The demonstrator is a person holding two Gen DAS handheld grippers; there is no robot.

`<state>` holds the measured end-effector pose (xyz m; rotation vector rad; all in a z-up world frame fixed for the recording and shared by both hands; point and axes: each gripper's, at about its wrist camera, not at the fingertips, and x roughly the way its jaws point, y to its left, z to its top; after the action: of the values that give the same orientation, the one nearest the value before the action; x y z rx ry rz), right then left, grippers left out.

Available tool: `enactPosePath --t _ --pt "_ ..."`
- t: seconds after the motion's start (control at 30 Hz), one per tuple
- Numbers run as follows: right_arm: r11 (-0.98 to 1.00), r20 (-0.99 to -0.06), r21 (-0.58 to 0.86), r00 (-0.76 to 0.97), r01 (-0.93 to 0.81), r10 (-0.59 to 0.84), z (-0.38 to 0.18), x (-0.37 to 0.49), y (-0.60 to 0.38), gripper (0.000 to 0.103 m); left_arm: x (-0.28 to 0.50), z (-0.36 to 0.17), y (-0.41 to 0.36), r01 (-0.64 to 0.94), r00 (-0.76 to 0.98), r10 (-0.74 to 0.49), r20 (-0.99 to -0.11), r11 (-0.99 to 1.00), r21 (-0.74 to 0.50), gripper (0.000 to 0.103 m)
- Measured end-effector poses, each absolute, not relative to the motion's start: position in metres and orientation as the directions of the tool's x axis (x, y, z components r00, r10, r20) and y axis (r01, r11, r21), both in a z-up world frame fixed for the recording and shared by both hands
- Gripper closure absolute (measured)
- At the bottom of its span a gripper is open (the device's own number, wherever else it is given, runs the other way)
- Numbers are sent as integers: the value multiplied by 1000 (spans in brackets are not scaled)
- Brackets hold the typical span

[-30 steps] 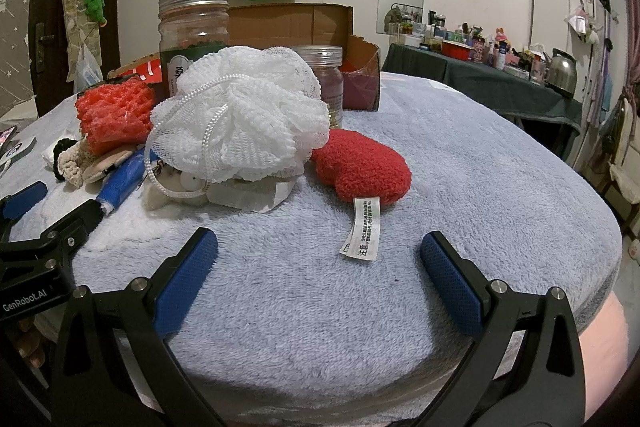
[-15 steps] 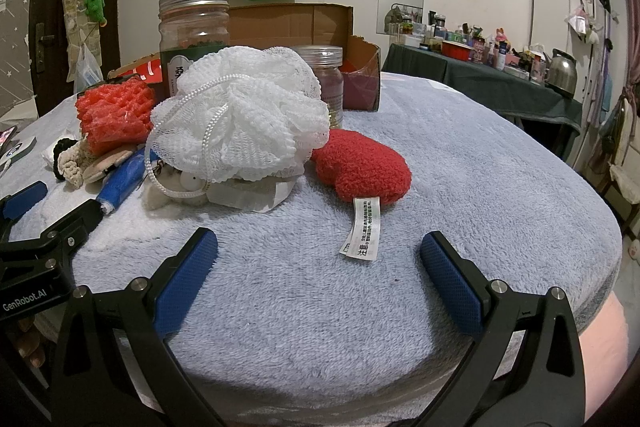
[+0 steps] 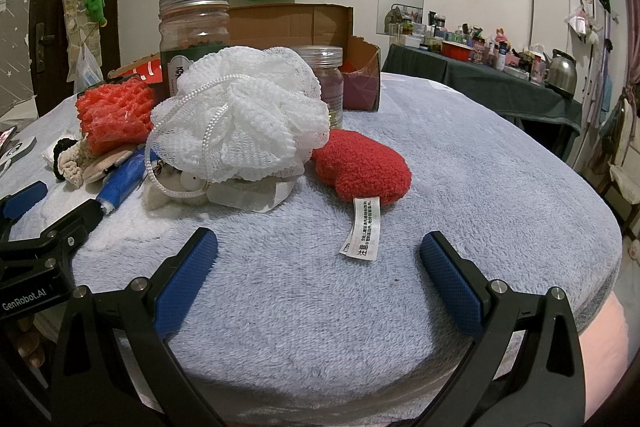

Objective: Organize soft objects

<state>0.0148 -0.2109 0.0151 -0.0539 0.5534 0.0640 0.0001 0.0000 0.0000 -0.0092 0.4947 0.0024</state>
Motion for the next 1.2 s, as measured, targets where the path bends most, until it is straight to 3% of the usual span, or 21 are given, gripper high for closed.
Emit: enactPosePath --t 1.2 --pt "995 -528 -30 847 -94 64 19 11 -215 0 2 8 4 21 871 -31 -490 999 -27 0"
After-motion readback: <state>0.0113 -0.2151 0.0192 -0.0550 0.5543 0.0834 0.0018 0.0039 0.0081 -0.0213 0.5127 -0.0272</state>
